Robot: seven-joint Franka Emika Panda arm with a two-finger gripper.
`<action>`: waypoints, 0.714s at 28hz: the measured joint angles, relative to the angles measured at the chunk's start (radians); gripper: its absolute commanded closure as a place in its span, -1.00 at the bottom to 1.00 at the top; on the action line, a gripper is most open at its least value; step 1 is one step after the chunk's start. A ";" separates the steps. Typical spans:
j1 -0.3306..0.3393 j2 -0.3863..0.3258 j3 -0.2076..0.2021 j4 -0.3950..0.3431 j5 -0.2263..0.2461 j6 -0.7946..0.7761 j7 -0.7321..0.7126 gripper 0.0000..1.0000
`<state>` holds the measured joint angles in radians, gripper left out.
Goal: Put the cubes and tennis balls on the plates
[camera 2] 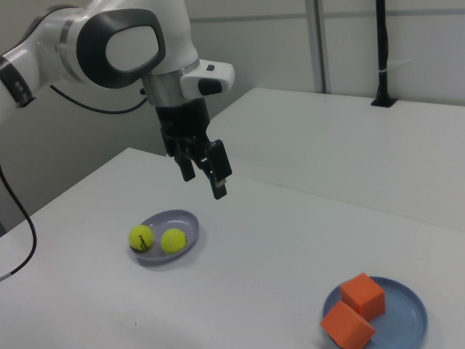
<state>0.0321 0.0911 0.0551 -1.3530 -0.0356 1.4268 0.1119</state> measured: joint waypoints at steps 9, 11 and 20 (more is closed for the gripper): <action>0.000 0.000 0.001 0.000 0.000 0.000 -0.007 -1.00; 0.001 0.000 0.001 0.001 0.000 0.000 -0.007 -1.00; 0.001 -0.002 0.024 0.003 0.000 0.000 -0.007 -1.00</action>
<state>0.0330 0.0891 0.0791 -1.3501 -0.0355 1.4268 0.1045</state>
